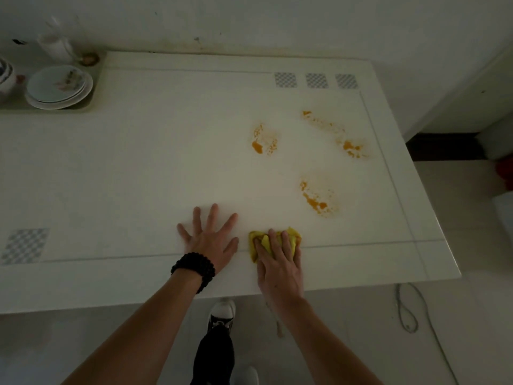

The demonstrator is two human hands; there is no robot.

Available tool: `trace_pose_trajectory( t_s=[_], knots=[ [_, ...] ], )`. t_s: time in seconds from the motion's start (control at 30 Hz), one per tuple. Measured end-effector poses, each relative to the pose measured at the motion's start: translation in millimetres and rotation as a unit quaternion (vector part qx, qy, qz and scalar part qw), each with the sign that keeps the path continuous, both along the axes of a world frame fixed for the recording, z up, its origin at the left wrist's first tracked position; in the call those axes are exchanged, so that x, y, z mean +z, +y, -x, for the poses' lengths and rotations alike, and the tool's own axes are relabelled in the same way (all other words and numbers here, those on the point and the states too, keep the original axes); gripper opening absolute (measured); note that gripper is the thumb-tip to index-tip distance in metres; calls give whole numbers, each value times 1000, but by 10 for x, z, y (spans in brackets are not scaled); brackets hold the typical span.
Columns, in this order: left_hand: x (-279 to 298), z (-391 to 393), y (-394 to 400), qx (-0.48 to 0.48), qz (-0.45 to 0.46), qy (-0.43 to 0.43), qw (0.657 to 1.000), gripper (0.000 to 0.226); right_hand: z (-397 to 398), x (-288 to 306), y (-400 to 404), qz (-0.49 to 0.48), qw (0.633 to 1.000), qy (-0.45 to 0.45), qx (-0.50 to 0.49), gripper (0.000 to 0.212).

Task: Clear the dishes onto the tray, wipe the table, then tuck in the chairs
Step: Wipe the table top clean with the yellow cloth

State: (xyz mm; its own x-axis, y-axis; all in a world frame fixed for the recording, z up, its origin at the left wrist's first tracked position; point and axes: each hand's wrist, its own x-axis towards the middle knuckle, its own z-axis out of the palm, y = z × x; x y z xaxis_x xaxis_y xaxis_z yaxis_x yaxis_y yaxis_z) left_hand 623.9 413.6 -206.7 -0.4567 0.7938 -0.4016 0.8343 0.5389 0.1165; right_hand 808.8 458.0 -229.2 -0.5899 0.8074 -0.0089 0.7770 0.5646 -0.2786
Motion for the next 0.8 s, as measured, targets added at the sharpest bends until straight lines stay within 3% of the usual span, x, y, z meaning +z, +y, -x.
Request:
trace_pose_trajectory(
  t_s=[0.2, 0.8],
  knots=[
    [-37, 261, 595, -2, 4, 6, 1000, 65, 333, 43, 230, 7, 999, -30, -15, 53],
    [-77, 1301, 1713, 12, -51, 15, 999, 54, 1514, 41, 1643, 34, 999, -34, -18, 60]
  ],
)
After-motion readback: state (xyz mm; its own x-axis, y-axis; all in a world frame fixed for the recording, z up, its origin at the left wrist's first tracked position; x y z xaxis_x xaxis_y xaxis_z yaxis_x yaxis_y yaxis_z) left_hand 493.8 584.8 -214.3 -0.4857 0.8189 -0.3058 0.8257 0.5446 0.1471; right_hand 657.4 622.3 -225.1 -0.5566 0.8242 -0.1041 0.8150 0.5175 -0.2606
